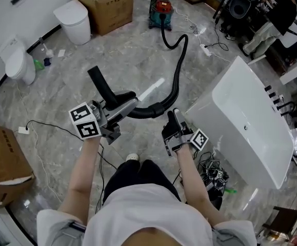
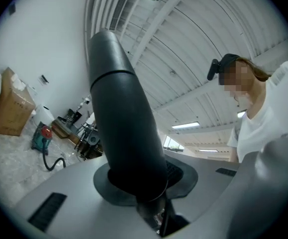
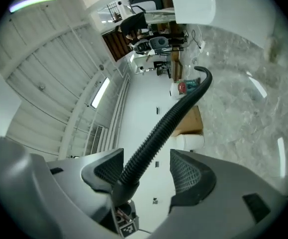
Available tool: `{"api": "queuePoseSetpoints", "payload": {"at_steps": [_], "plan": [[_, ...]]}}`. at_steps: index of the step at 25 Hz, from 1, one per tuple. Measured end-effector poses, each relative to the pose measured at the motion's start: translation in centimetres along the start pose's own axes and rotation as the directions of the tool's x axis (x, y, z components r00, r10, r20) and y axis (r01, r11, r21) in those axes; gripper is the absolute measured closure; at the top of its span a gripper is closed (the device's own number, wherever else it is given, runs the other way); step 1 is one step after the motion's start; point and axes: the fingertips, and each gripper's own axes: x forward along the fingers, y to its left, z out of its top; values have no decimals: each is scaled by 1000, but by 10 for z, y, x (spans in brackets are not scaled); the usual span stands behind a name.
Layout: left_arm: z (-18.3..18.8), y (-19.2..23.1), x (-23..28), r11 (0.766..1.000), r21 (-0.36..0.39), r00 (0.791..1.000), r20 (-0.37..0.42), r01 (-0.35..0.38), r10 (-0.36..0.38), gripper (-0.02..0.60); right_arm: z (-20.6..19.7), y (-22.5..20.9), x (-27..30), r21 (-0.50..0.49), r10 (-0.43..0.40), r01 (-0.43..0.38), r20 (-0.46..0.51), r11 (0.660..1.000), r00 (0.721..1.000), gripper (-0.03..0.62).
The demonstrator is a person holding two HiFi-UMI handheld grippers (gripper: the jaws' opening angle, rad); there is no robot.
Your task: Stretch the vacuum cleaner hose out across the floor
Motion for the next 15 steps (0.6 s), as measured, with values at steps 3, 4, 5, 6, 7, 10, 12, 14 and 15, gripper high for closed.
{"api": "queuePoseSetpoints", "payload": {"at_steps": [3,4,5,6,7,10,12,14,15], "plan": [[-20,-23,9,990,43,982,-133,138,-131,482,29,2,-19,-73,-24,29,72,997,997,316],[-28,-31,13,982,56,970,-177,182,-169,482,36,3,-25,-96,-35,43,85,994,996,316],[-37,-38,17,974,68,956,-216,218,-200,482,41,3,-31,-127,-54,65,89,990,995,316],[-45,-43,20,966,74,943,-247,246,-222,480,45,1,-37,-172,-82,95,85,981,993,316],[-51,-46,24,961,73,933,-269,267,-239,480,48,-1,-44,-231,-119,133,78,964,990,316],[-62,-52,32,948,55,909,-307,312,-281,482,53,-7,-62,-413,-244,249,65,876,967,316],[-68,-56,37,939,55,888,-347,340,-301,482,54,-7,-68,-478,-278,267,49,837,959,316],[-74,-57,42,929,69,866,-392,363,-310,482,52,1,-67,-517,-259,223,2,827,966,316],[-77,-56,45,925,75,856,-412,372,-311,482,50,8,-63,-541,-241,186,-31,820,970,316]]}}
